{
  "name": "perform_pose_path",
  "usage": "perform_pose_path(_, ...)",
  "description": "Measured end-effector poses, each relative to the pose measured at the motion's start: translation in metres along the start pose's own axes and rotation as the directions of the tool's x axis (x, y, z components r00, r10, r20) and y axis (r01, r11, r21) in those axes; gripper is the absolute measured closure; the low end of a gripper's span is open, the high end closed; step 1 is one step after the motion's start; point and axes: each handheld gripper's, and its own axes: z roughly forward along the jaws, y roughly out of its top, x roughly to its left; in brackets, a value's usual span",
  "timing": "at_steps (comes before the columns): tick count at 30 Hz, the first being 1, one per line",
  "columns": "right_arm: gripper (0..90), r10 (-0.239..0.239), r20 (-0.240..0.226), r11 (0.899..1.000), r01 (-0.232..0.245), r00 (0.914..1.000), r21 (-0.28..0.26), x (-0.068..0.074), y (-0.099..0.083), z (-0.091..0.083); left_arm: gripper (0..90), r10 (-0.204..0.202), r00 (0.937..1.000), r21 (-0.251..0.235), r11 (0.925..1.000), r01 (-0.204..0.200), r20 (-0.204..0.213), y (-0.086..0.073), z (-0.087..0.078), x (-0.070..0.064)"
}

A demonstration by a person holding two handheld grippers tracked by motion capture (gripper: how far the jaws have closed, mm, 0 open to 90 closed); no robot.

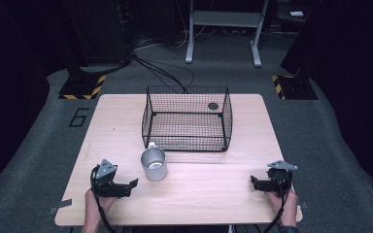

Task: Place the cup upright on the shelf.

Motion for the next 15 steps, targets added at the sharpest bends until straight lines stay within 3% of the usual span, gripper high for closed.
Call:
perform_pose_path(8,0.0,0.003,0.003,1.0,-0.003,1.0,-0.002,0.0,0.0,0.0,0.0,0.036,0.9984,-0.027,0.999,-0.034,0.044,0.015,0.001,-0.014)
perform_pose_path(15,0.0,0.003,0.002,1.0,-0.003,1.0,-0.001,0.0,0.0,0.0,0.0,0.056,0.9967,-0.049,0.9974,-0.054,0.058,0.025,0.007,-0.022)
